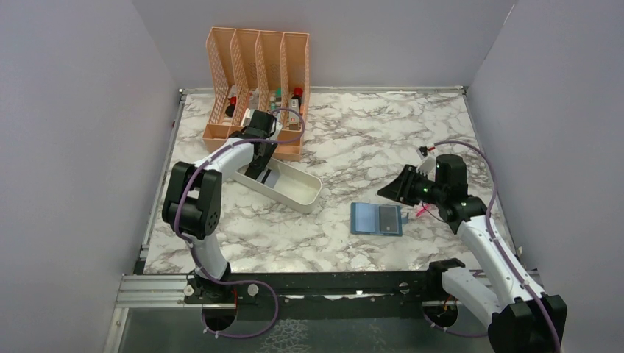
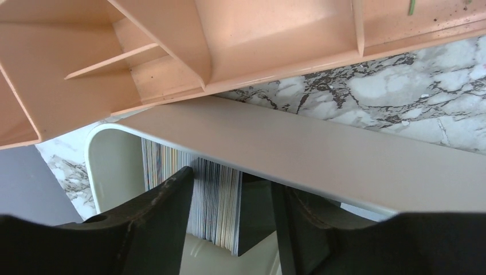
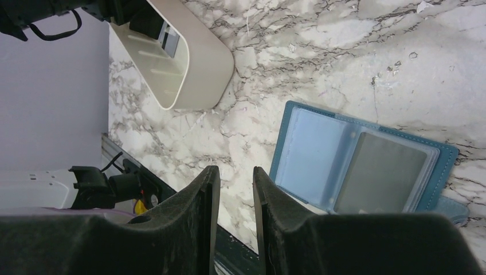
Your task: Put the credit cards into the card holder
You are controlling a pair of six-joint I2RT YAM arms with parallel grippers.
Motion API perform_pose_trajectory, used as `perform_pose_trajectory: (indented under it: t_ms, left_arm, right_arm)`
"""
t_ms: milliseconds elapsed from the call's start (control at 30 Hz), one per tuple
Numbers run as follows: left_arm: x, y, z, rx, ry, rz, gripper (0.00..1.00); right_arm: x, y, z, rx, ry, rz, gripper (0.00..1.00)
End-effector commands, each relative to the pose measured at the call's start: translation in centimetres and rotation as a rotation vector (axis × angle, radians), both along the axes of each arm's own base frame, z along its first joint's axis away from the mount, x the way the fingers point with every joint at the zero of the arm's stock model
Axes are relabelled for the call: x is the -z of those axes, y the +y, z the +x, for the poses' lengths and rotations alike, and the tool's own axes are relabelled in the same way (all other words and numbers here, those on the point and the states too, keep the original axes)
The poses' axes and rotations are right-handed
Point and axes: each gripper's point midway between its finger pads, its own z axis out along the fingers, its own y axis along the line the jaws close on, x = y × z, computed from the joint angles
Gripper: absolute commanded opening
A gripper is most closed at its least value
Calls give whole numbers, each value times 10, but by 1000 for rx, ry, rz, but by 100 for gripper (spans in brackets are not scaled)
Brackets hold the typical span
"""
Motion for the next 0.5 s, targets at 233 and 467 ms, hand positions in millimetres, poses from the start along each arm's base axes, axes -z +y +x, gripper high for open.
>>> perform_pose_trajectory:
  t_ms: [233, 467]
  left_arm:
    - [-27, 14, 19, -44, -98, 55, 48]
    - [-43, 15, 21, -55, -134, 48, 42]
  right_arm:
    - [-14, -1, -3, -16, -29, -23, 33]
    - [-9, -1, -4, -17, -19, -24, 33]
